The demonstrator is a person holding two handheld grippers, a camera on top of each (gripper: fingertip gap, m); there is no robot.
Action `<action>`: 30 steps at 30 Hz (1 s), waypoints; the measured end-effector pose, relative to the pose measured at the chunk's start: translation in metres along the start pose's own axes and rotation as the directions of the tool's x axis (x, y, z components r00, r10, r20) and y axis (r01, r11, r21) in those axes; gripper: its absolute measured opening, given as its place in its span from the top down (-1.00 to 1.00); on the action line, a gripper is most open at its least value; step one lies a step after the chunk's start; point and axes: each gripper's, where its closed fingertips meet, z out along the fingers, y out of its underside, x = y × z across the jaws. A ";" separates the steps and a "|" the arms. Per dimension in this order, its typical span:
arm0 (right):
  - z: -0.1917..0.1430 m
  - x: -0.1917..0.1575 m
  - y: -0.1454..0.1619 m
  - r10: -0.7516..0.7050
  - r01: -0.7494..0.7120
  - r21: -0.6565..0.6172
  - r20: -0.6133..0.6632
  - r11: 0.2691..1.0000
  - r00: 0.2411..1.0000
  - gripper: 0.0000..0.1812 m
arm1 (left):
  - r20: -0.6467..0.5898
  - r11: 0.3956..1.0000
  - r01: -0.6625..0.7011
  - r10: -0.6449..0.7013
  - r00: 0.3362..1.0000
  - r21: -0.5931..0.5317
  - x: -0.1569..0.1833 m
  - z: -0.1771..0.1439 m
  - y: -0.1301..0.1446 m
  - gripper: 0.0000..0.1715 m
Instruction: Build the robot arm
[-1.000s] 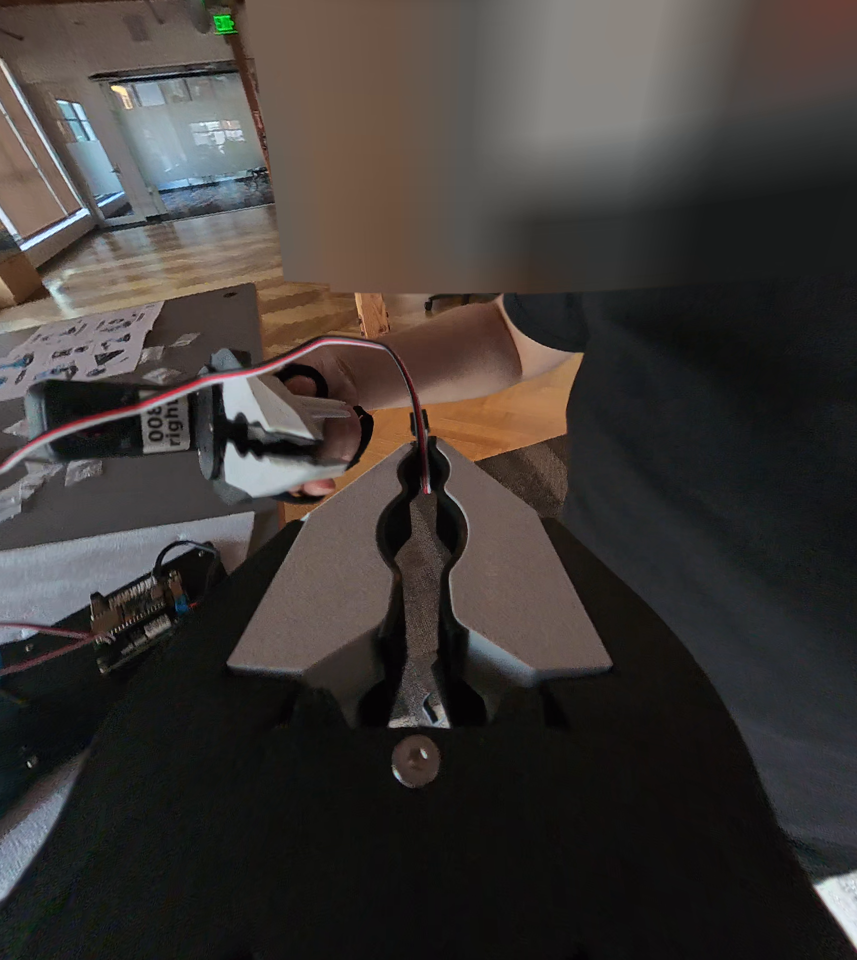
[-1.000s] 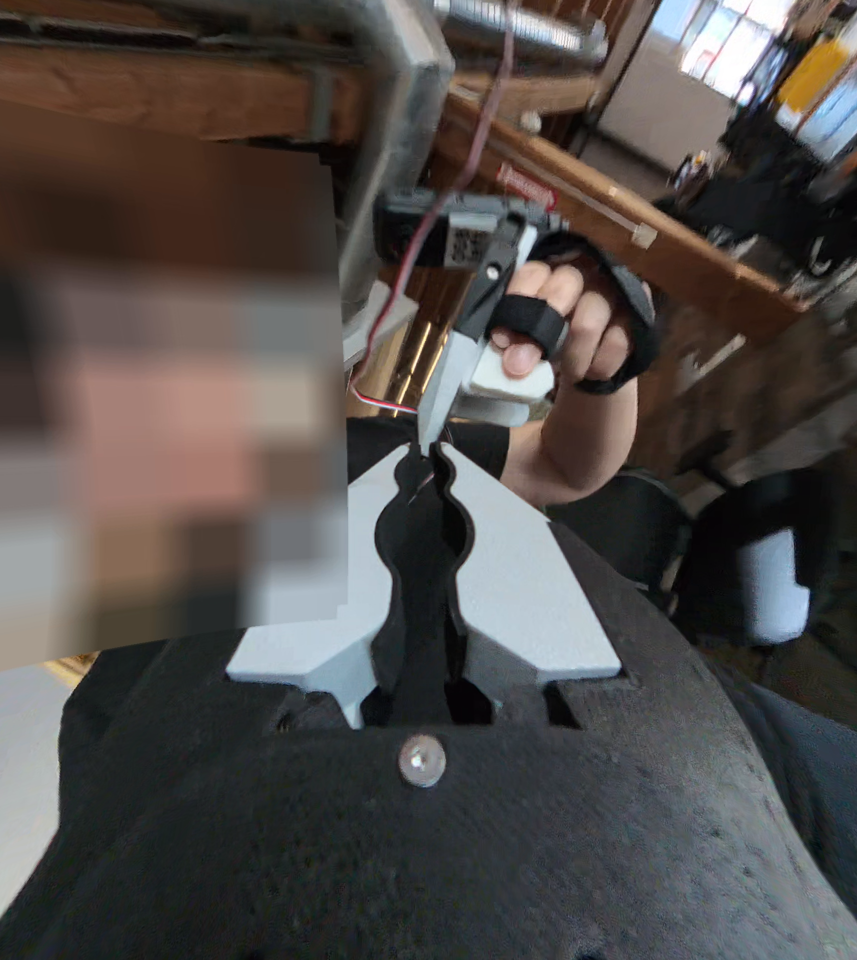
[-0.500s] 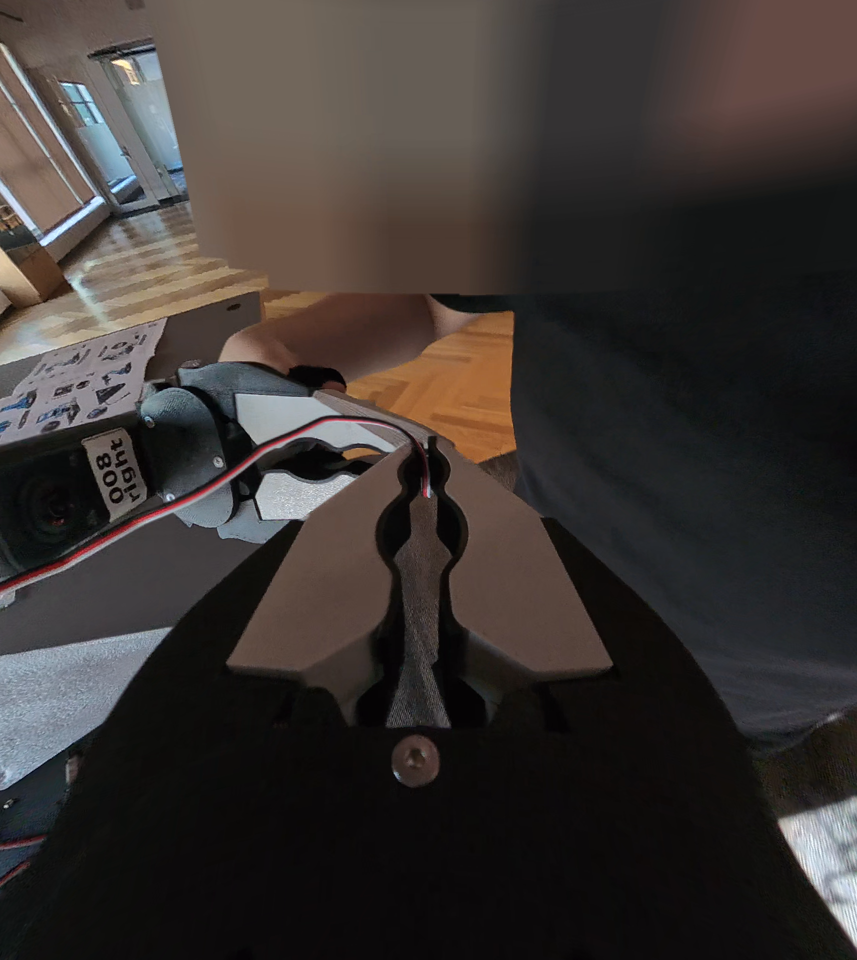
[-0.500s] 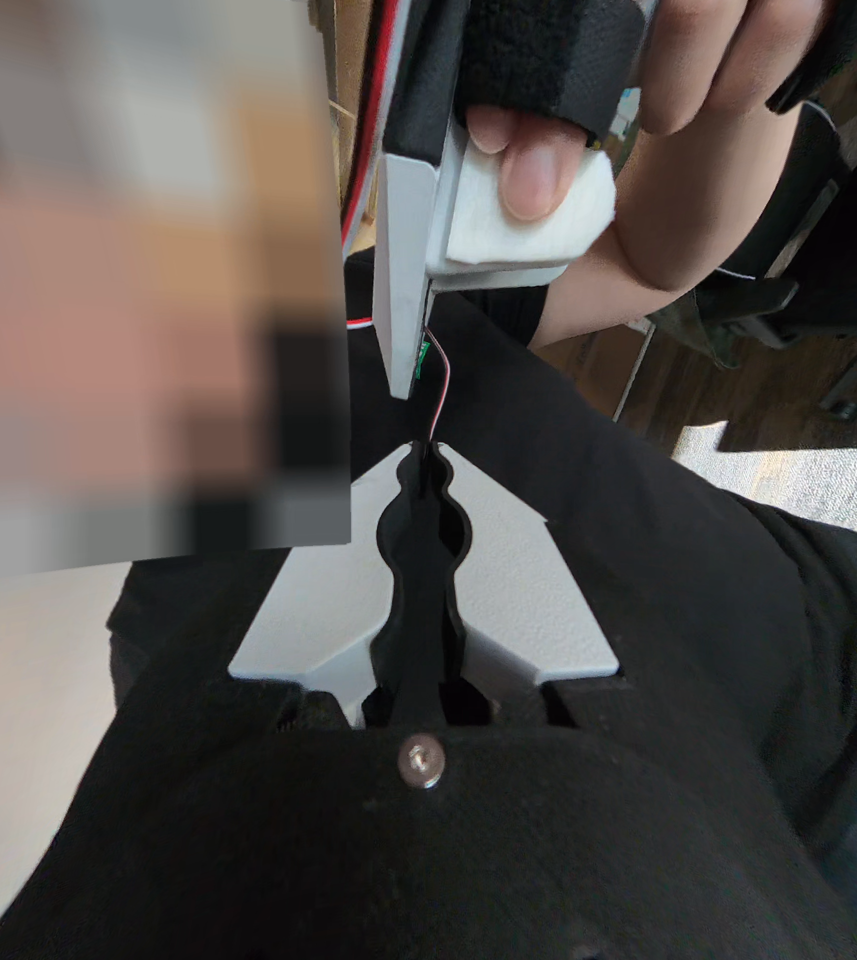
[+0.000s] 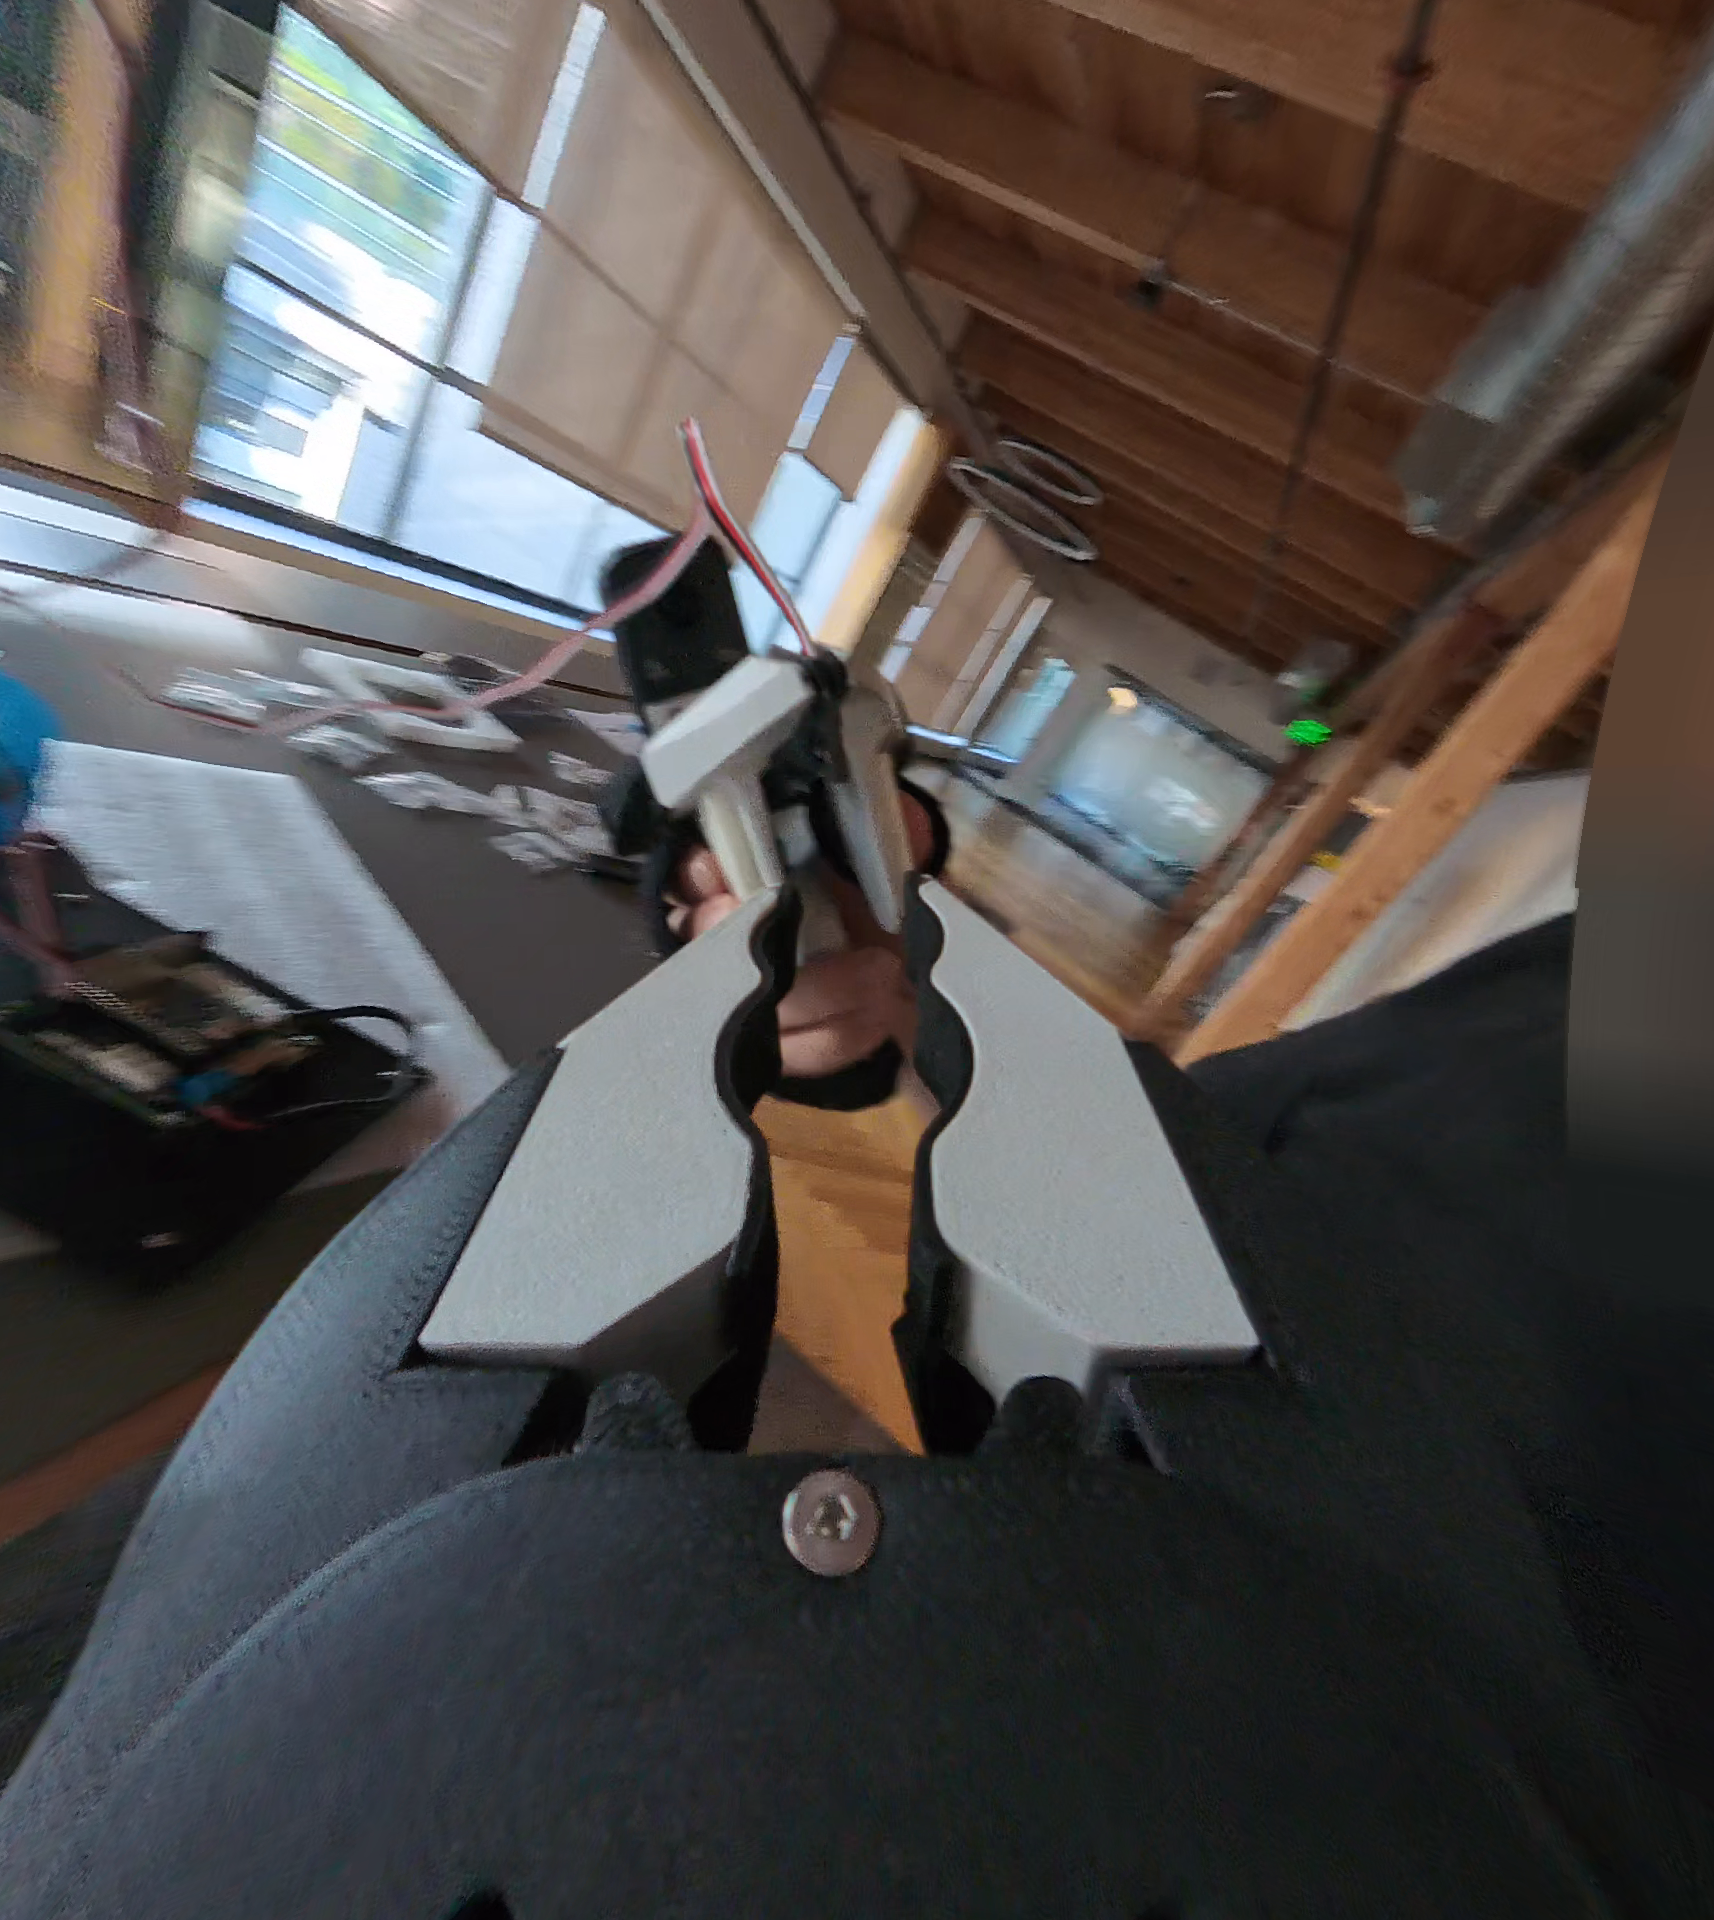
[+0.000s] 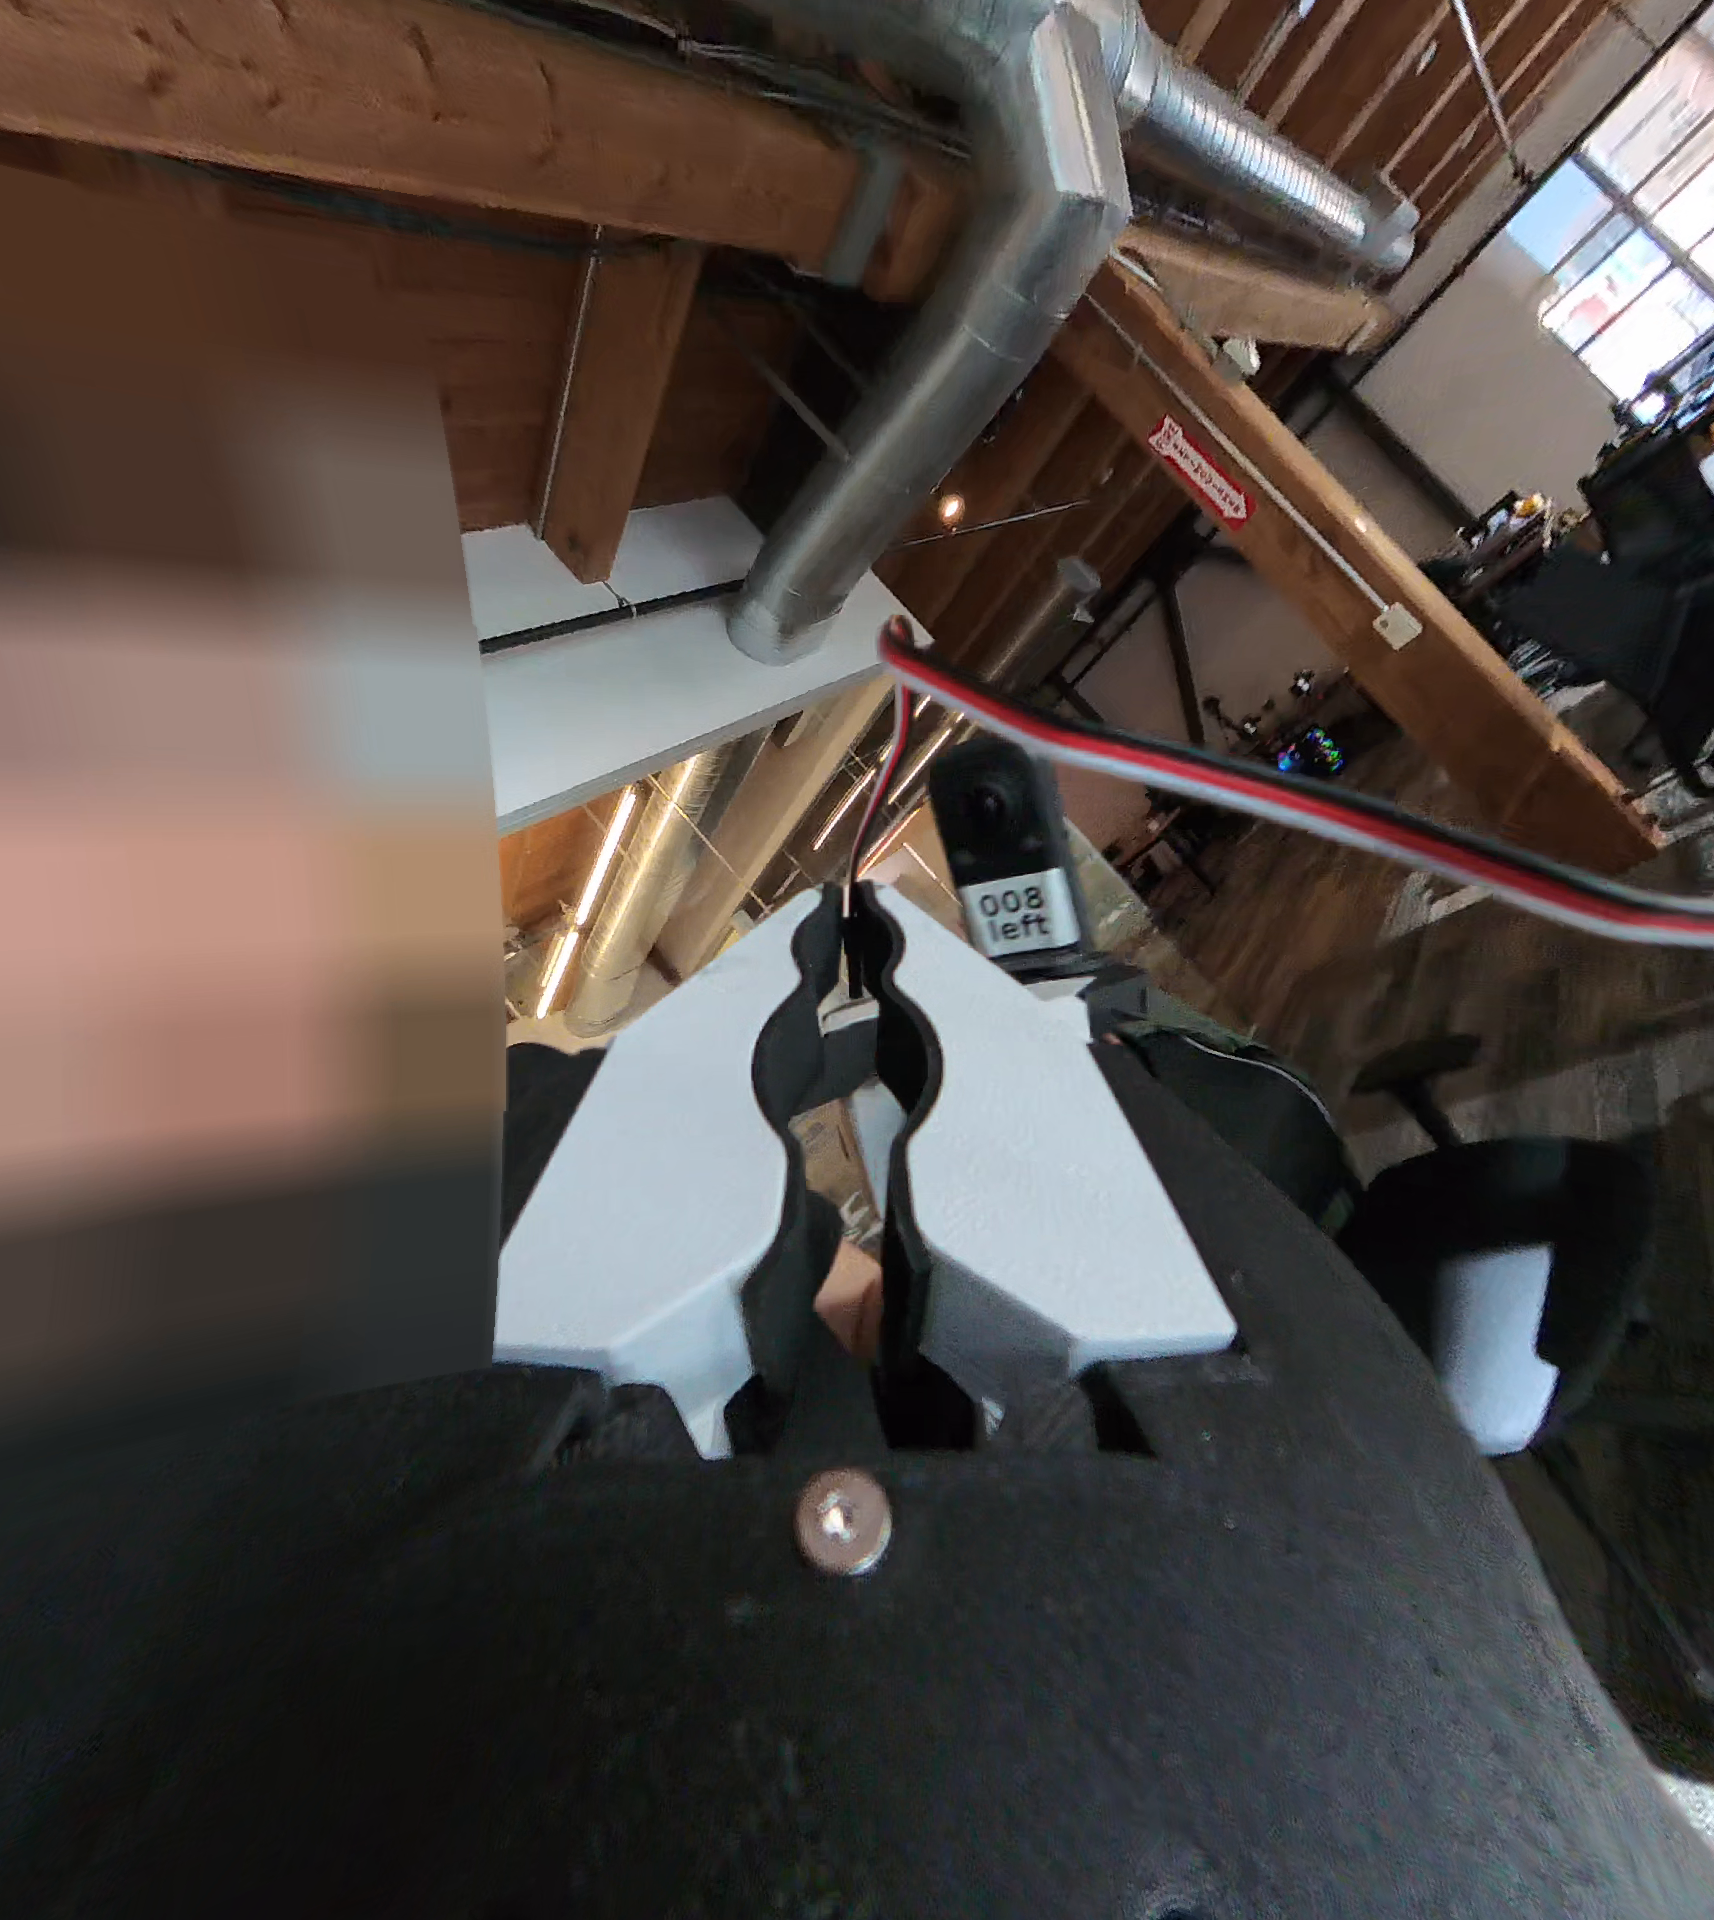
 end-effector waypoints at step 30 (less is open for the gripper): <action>-0.061 0.015 0.021 -0.623 0.479 -0.524 -0.133 0.704 0.771 0.71 | 0.038 0.759 -0.540 0.591 0.806 -0.365 -0.036 0.039 0.035 1.00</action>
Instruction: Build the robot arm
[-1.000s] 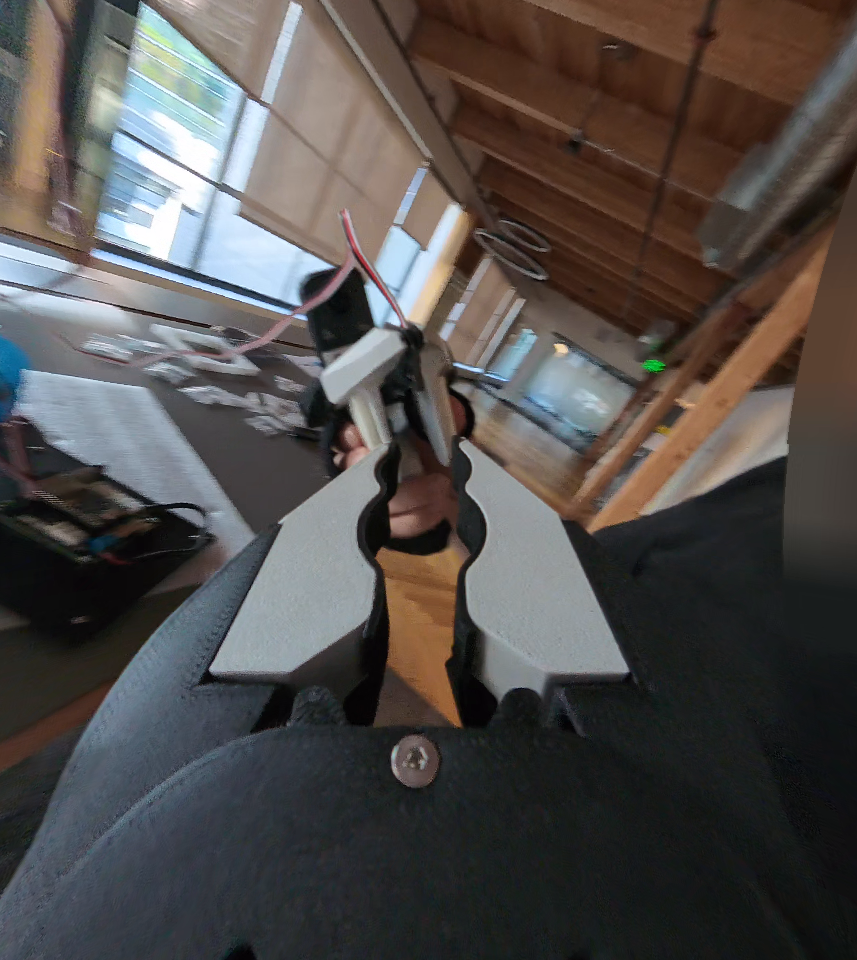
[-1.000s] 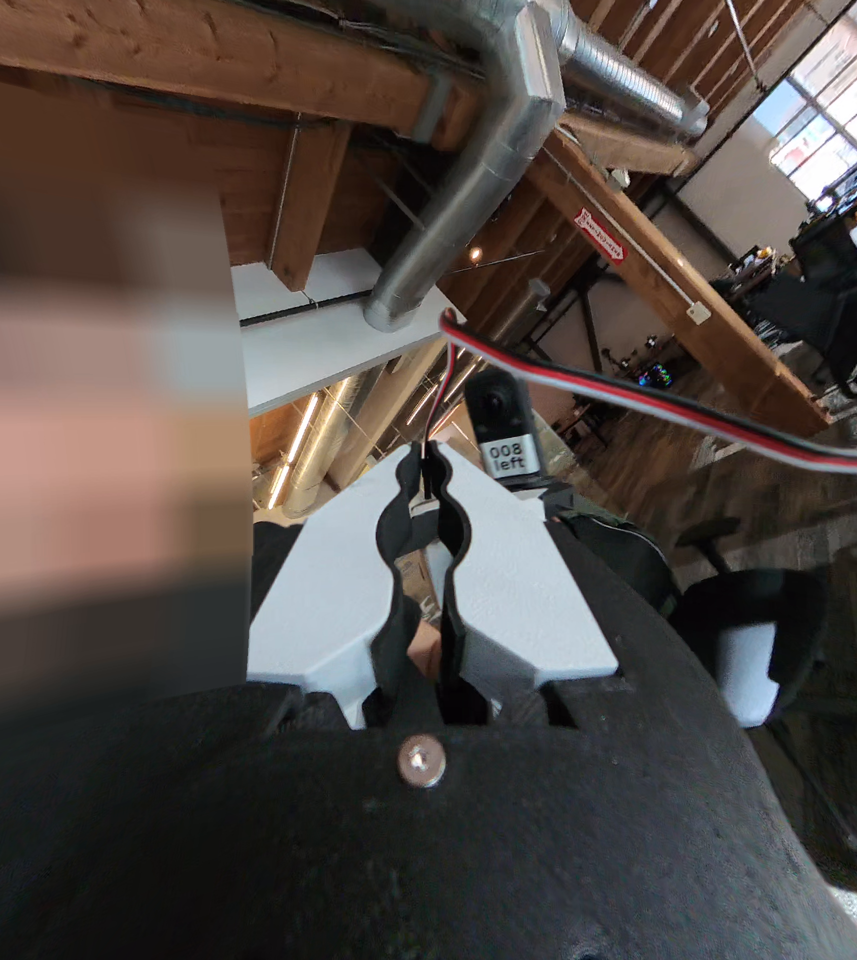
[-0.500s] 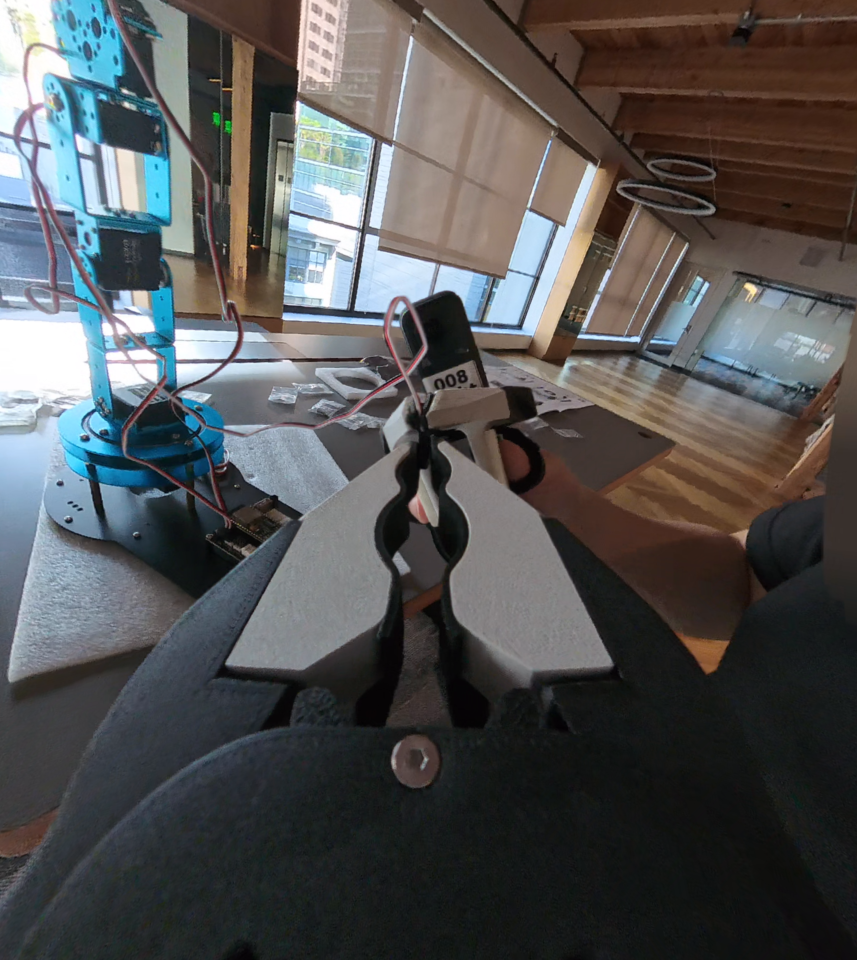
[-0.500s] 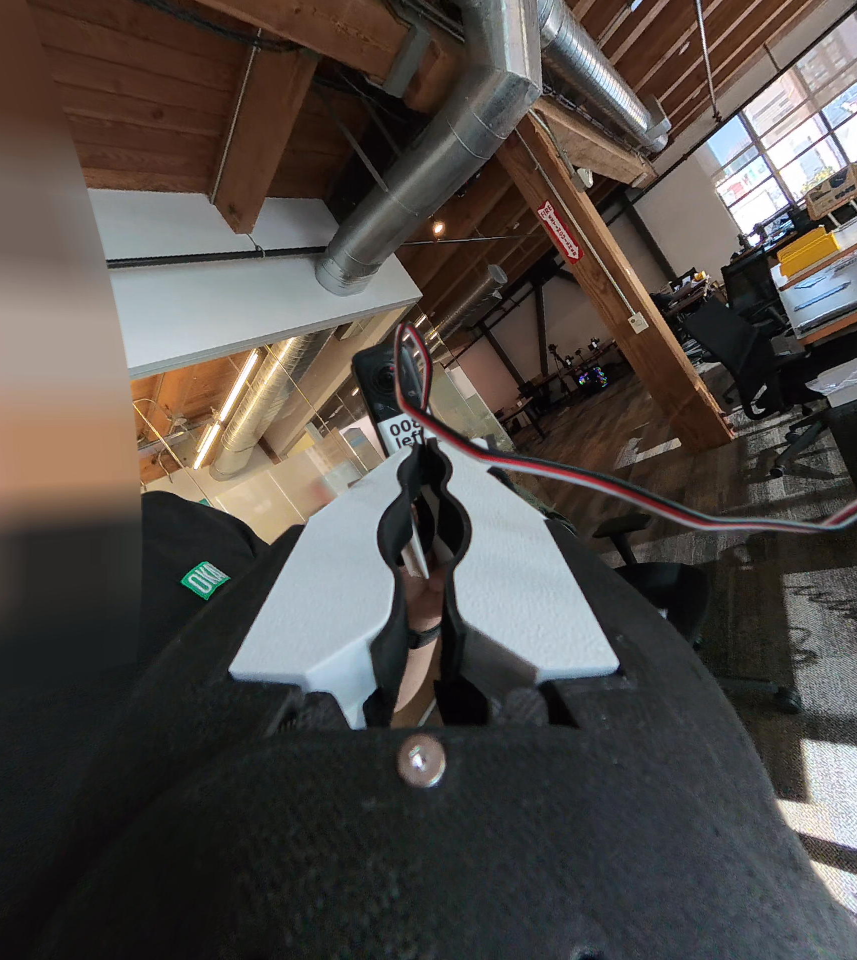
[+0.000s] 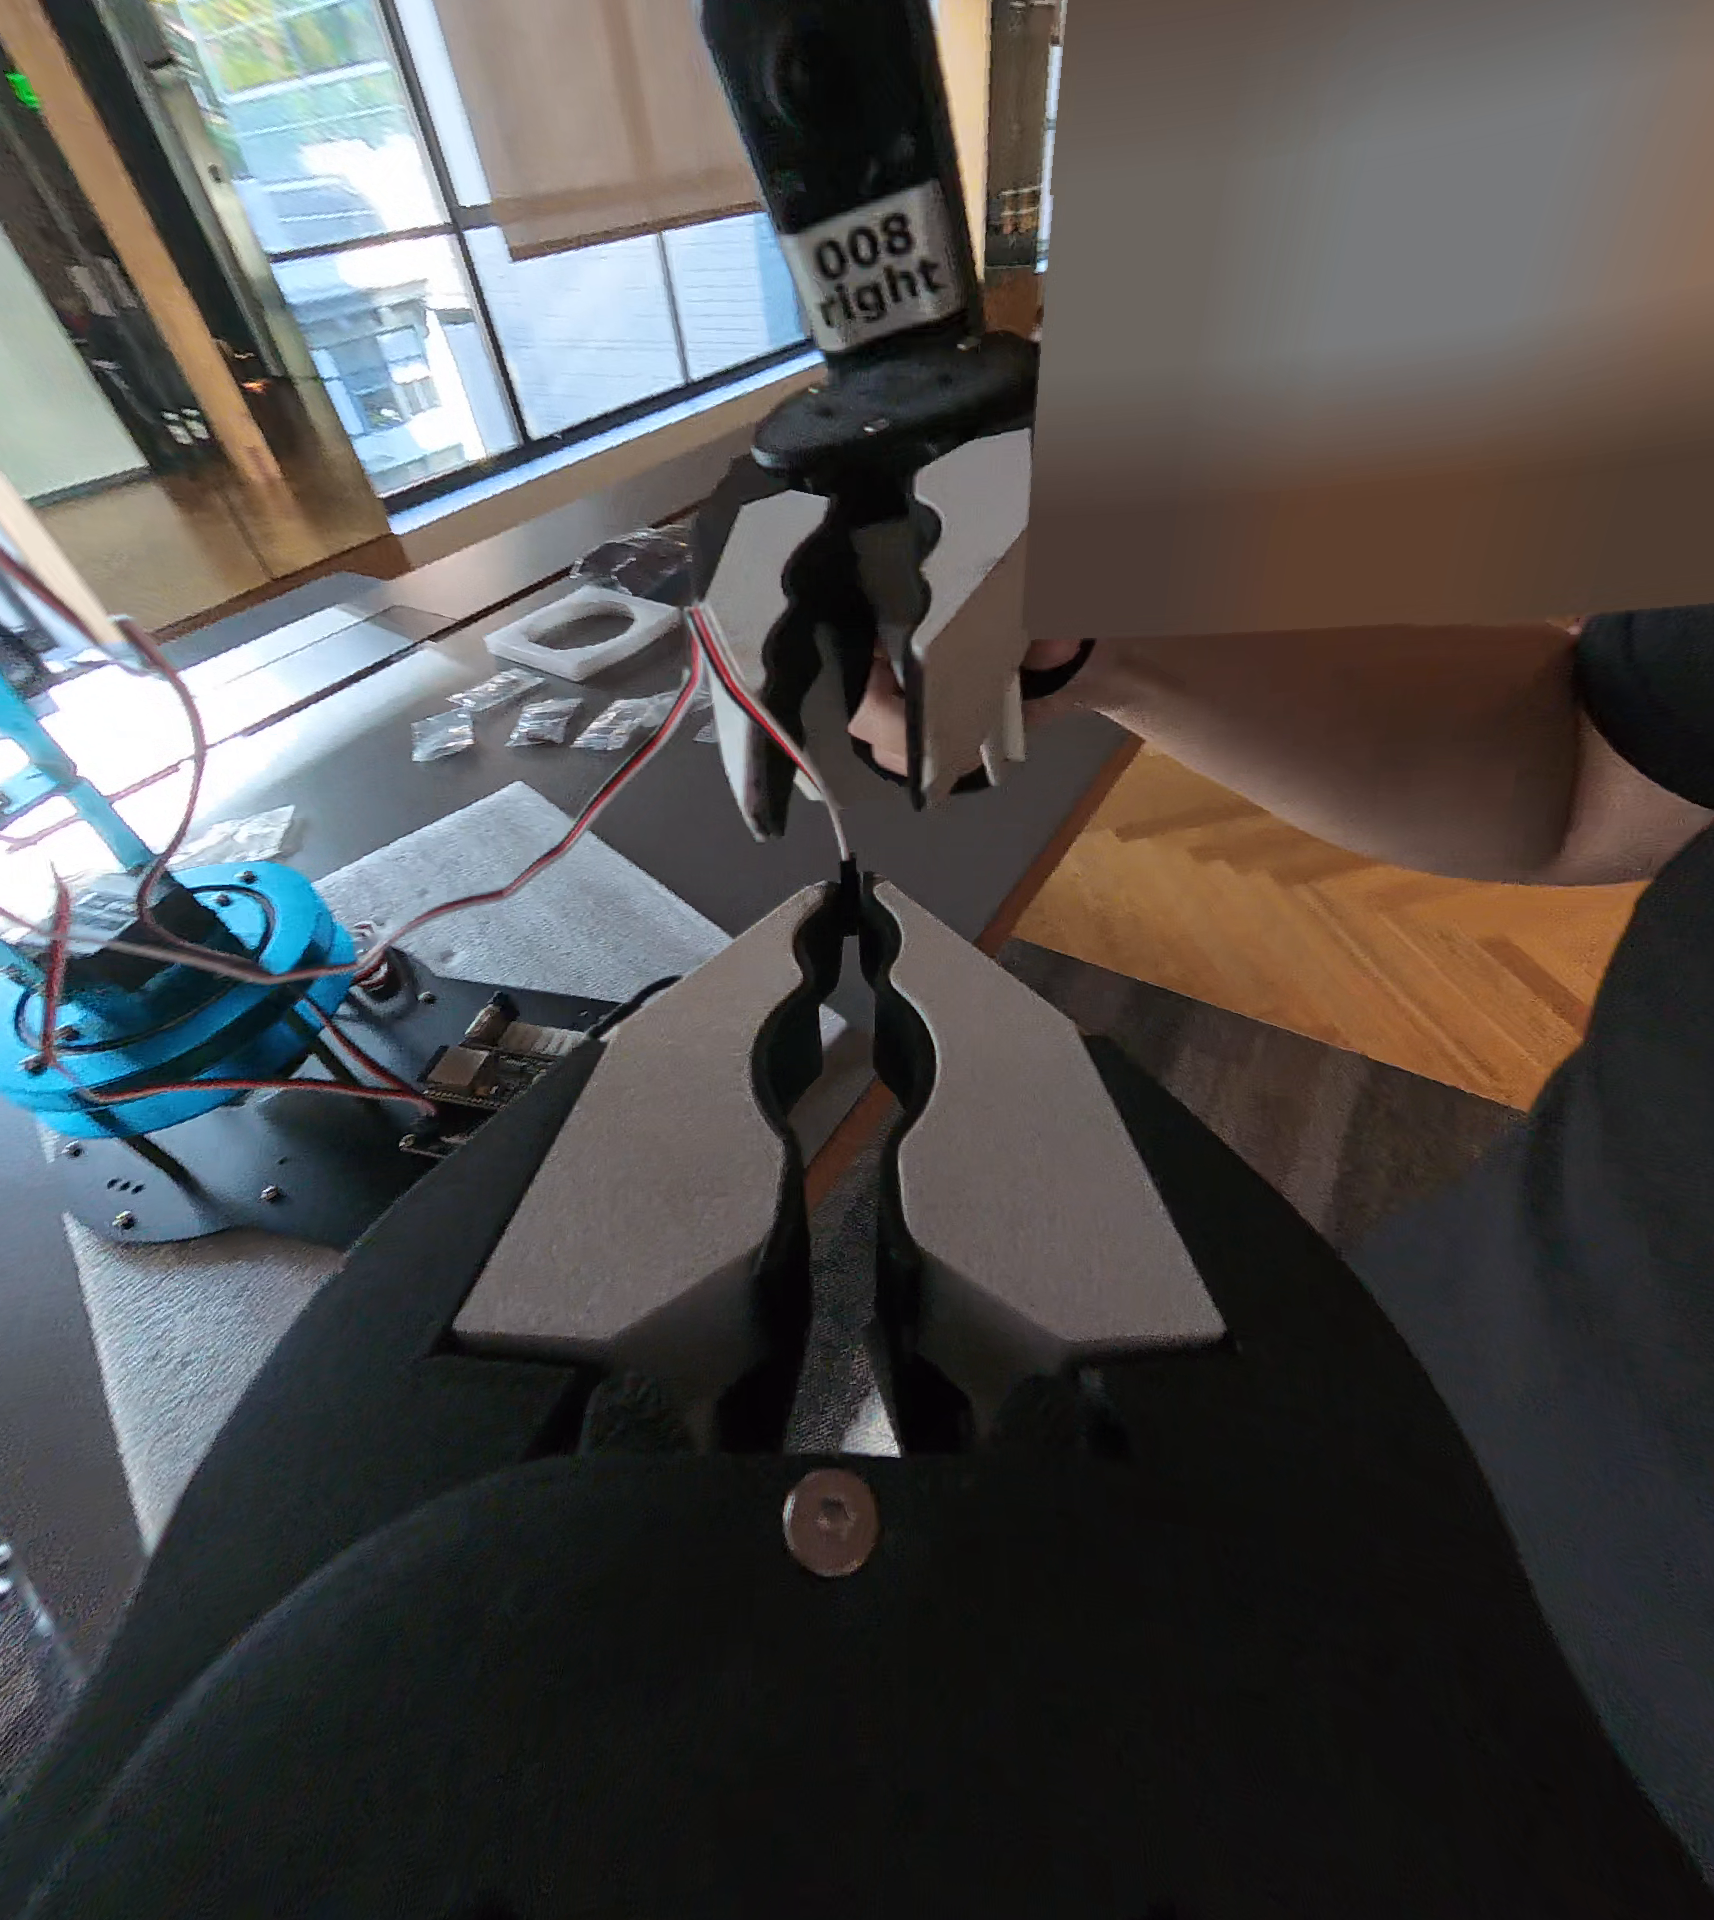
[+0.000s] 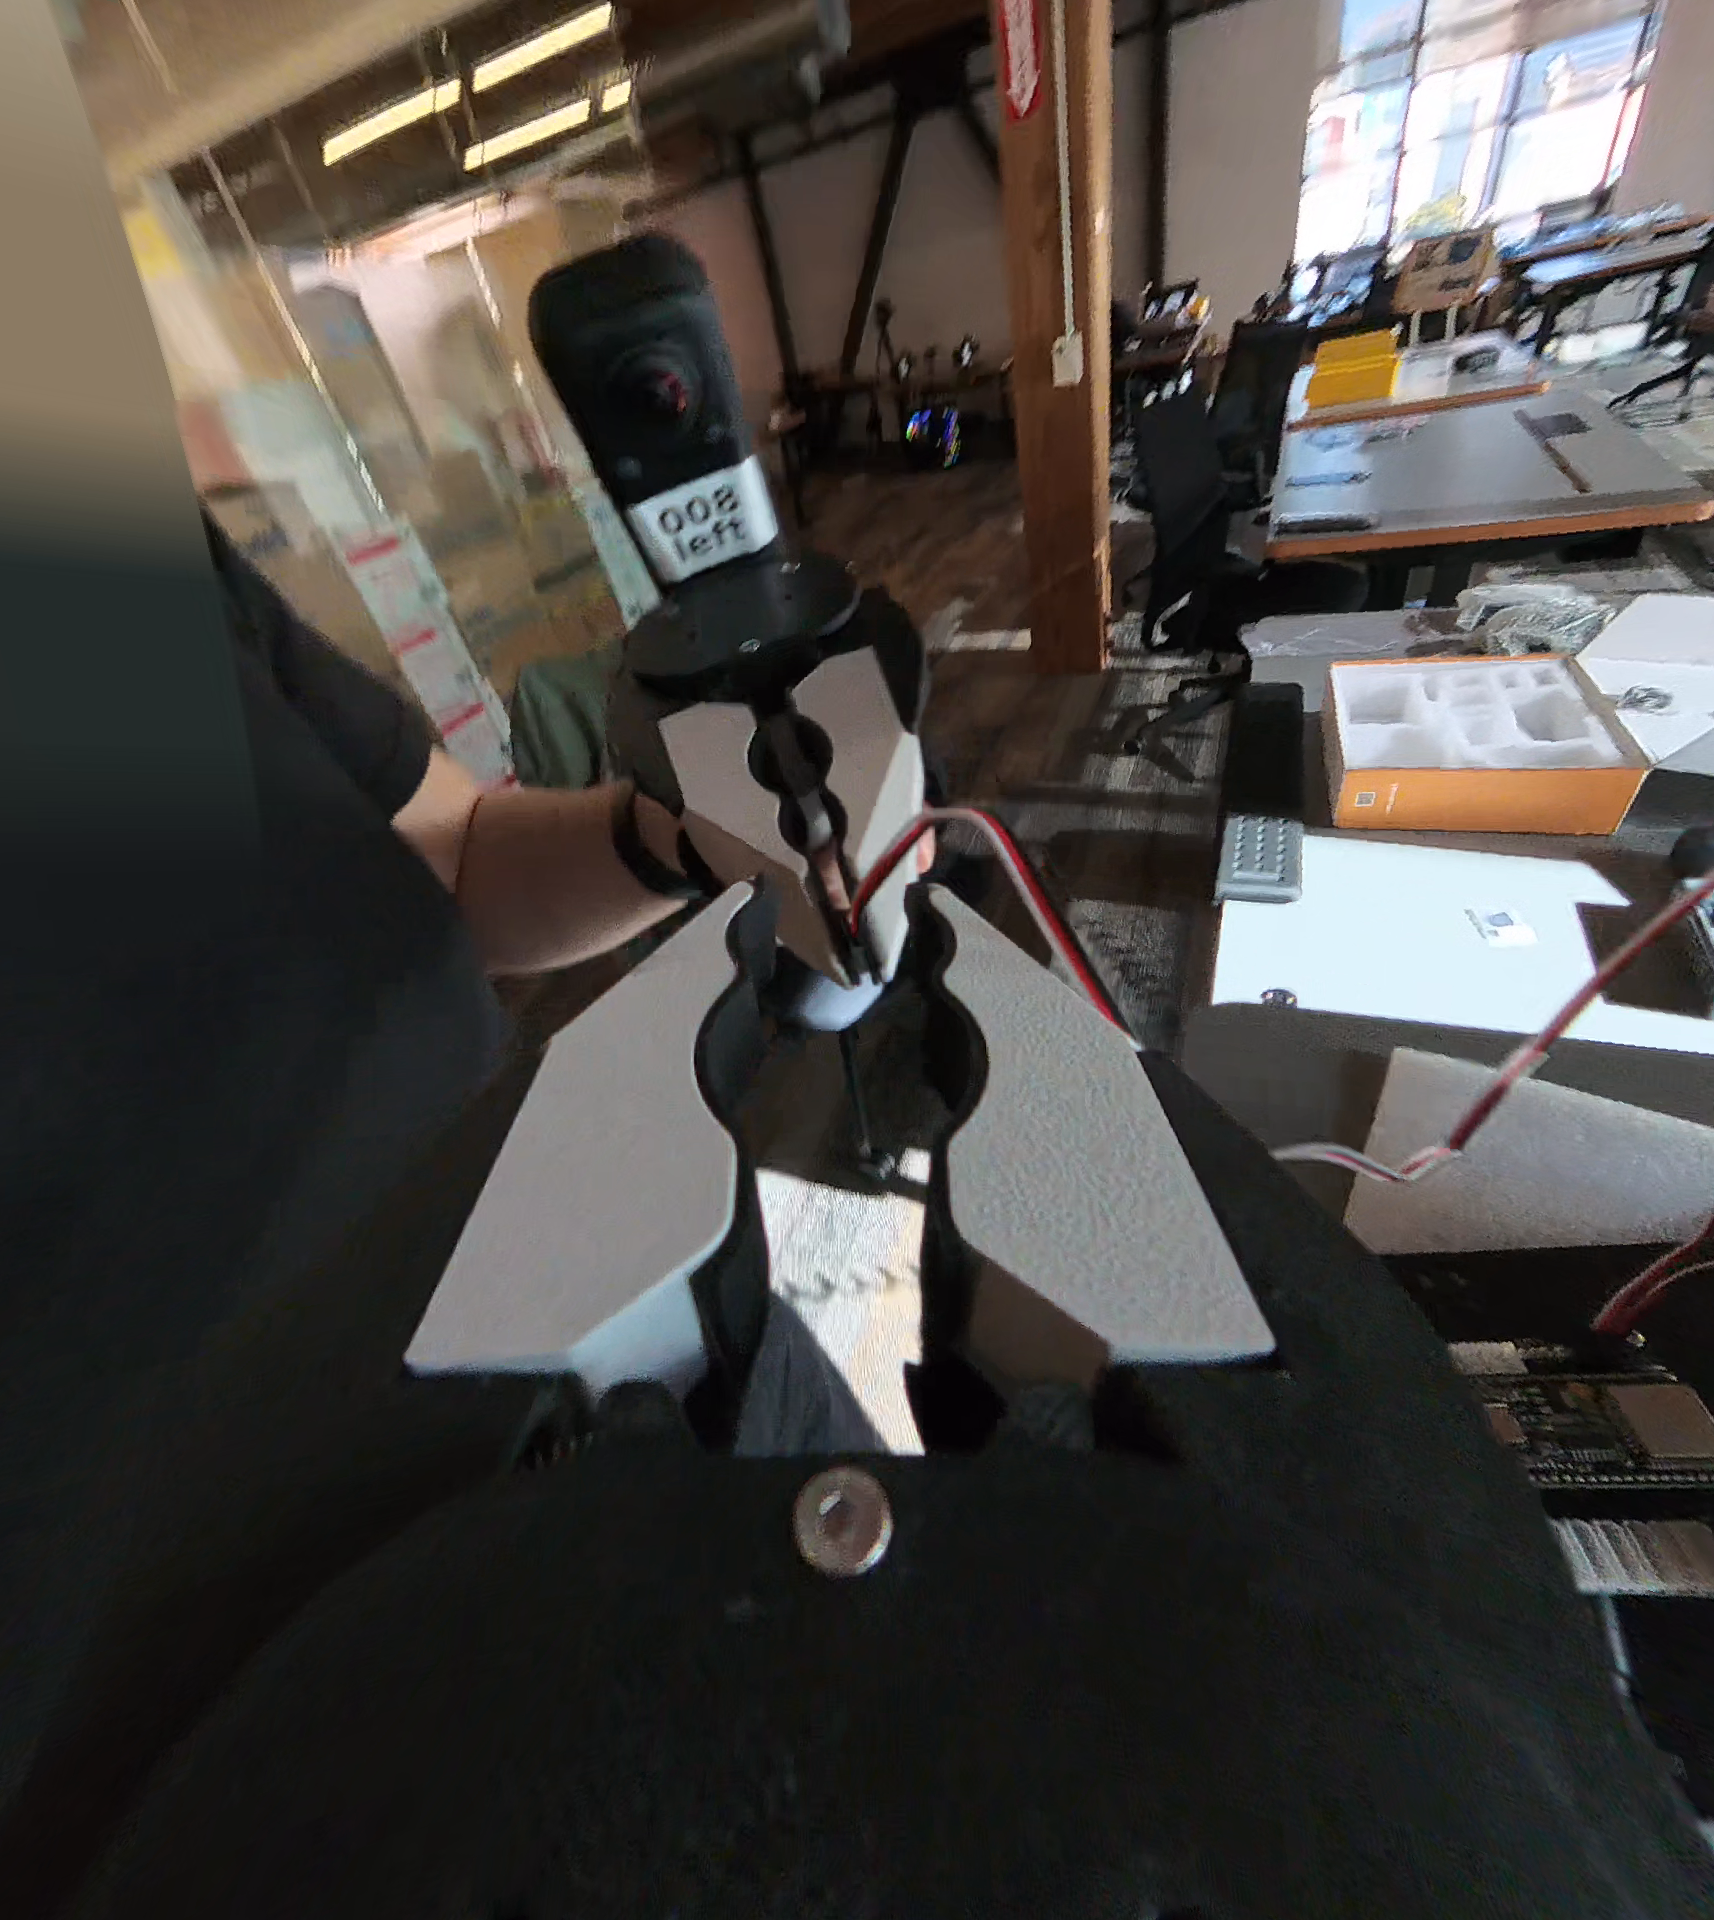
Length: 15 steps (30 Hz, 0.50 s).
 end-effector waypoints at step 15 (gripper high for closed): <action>0.028 0.048 0.022 -0.110 0.055 -0.351 -0.141 0.935 0.984 0.99 | -0.419 0.998 0.019 -0.044 0.907 -0.065 -0.040 -0.011 0.032 0.99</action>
